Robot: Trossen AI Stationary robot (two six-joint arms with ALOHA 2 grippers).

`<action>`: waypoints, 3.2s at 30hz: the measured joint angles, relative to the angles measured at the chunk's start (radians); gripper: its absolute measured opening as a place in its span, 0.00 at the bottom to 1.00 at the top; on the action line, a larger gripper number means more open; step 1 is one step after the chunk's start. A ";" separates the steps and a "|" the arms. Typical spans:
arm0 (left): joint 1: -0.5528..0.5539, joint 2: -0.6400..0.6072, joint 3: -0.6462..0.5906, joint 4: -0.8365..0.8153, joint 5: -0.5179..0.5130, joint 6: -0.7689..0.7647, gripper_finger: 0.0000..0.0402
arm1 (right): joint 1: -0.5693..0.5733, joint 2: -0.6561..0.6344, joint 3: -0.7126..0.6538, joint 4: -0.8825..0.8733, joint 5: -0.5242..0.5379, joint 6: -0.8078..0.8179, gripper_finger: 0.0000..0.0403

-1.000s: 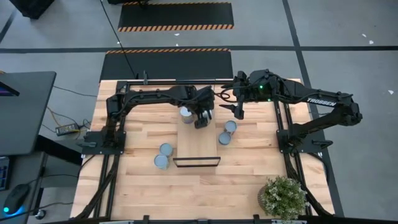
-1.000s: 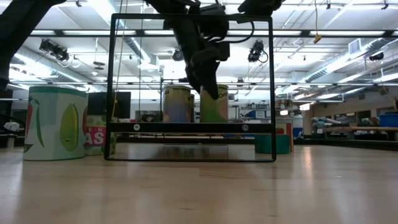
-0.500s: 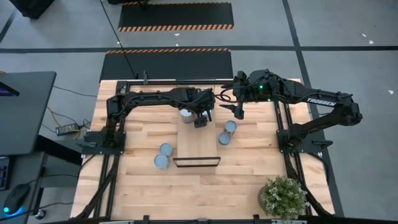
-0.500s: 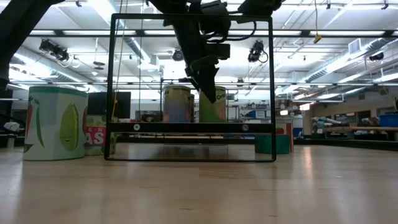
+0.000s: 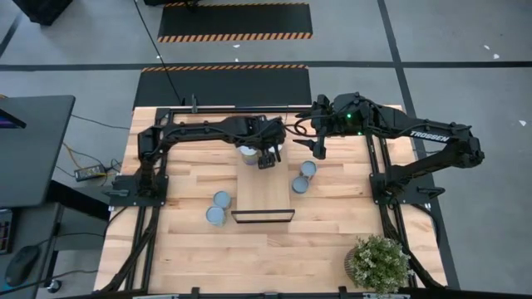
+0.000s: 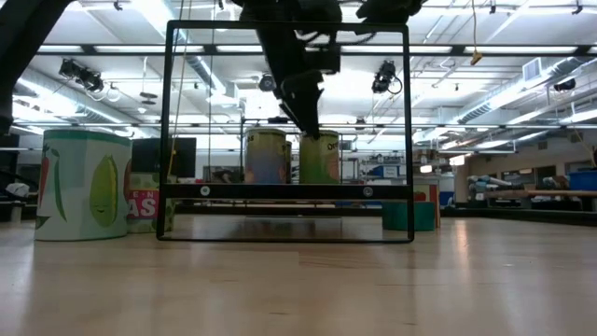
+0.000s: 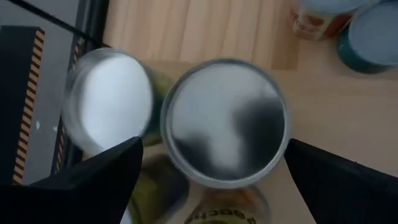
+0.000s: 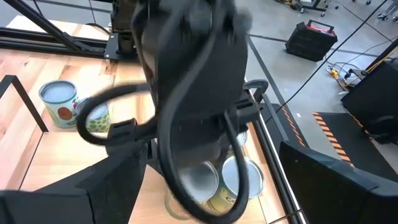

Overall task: Pick and place cans onto a shelf
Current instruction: Put the canned oranges onto the shelf, then adjust the canned carrot on the shelf, then put the canned green peas onto the shelf

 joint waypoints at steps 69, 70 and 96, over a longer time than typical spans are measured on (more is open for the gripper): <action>-0.218 -0.521 -0.544 0.011 -0.124 -0.201 0.98 | 0.097 0.002 -0.275 0.214 -0.035 0.027 0.93; -0.219 -0.537 -0.534 -0.030 -0.055 -0.245 0.98 | 0.100 0.002 -0.275 0.213 -0.035 0.033 0.93; -0.604 -0.599 -0.632 -0.265 0.140 -0.868 0.98 | 0.139 0.002 -0.275 0.210 -0.012 0.039 0.93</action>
